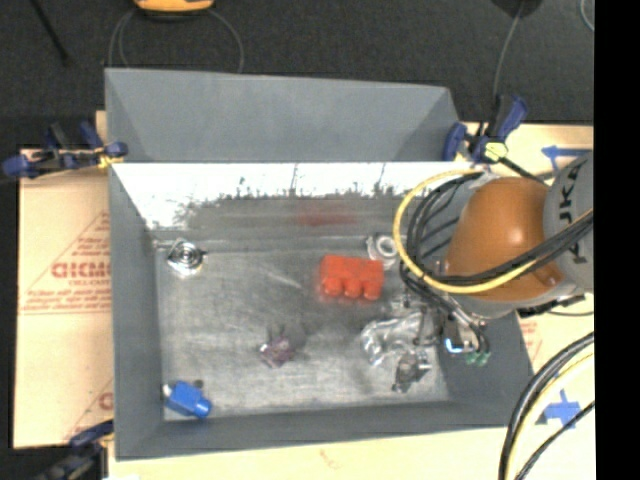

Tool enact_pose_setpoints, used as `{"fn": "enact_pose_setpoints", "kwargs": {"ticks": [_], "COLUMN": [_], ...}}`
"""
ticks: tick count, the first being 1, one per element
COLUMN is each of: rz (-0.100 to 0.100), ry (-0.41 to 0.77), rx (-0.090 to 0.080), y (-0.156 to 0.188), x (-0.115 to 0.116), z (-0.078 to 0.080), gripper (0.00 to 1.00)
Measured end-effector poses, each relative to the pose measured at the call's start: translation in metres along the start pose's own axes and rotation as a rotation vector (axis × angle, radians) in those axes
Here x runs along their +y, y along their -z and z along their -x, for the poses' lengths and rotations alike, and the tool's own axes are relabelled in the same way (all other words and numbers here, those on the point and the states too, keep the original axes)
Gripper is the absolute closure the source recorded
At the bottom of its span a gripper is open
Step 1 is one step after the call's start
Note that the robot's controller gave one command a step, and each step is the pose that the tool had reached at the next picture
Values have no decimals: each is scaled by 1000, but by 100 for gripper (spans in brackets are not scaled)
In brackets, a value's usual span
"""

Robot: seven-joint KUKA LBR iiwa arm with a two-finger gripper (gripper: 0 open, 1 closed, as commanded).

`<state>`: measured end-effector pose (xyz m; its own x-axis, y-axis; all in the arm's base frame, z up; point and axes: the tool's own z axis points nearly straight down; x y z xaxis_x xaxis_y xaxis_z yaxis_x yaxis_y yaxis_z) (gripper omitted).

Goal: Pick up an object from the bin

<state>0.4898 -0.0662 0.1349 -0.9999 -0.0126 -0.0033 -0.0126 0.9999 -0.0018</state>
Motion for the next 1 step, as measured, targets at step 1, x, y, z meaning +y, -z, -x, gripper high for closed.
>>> {"fn": "enact_pose_setpoints", "kwargs": {"ticks": [1], "rz": [1], "ry": [214], "rx": [-2], "y": [-60], "x": [-39], "z": [55], "gripper": [0]}}
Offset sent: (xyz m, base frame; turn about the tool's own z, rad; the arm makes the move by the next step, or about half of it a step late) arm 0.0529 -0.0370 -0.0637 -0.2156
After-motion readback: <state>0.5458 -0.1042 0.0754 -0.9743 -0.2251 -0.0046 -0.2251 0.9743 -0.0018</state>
